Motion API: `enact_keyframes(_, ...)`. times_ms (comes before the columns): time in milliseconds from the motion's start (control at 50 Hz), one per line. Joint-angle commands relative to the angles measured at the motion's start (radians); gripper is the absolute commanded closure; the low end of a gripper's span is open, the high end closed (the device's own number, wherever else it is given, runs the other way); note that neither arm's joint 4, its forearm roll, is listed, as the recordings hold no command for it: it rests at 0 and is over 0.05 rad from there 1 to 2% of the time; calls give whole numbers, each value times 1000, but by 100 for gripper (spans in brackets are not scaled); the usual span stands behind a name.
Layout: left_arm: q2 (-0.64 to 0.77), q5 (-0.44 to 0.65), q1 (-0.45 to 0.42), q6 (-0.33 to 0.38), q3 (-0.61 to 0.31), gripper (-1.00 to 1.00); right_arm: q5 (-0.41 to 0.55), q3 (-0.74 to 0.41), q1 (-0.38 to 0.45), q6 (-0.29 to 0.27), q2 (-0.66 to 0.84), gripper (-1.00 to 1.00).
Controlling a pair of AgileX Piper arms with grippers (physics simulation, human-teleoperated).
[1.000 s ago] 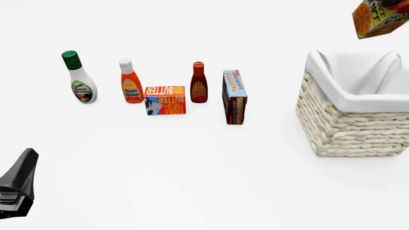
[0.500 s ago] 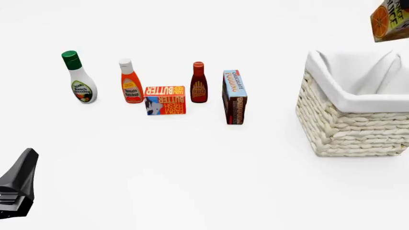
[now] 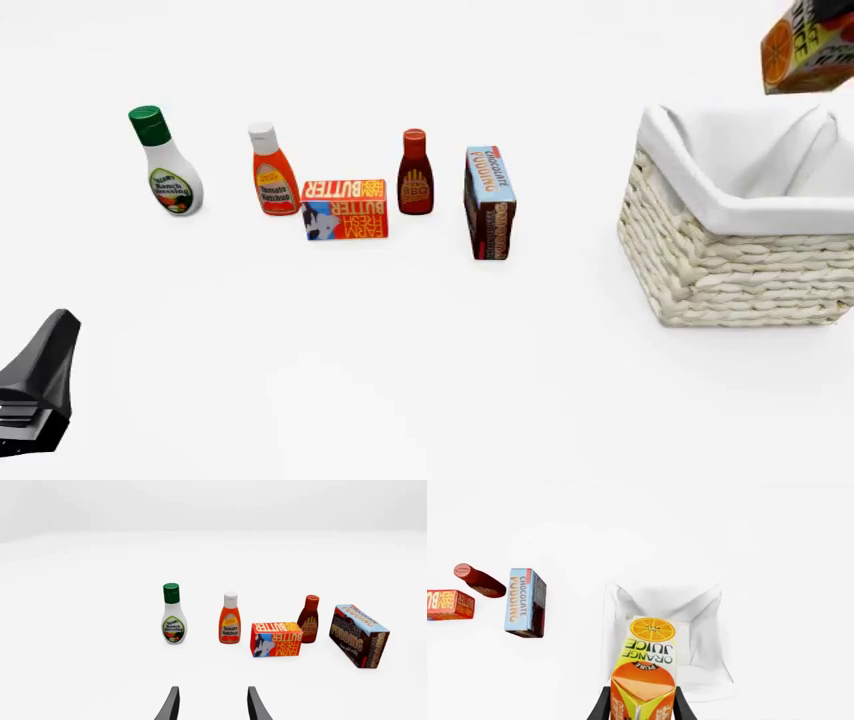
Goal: Pick the orange juice and place it in the basket.
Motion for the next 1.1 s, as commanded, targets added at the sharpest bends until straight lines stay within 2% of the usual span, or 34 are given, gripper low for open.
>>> enact_keyframes(20,0,0,0,0,0,-100,0,-4,-12,52,17,100)
enact_keyframes(340,0,0,0,0,0,-100,0,42,-28,79,19,100)
enact_keyframes(380,0,0,0,0,0,-100,0,50,-41,69,19,100)
enact_keyframes(700,0,0,0,0,0,-100,0,79,-23,110,22,100)
enact_keyframes(1100,0,0,0,0,0,-100,0,120,-48,123,-12,100)
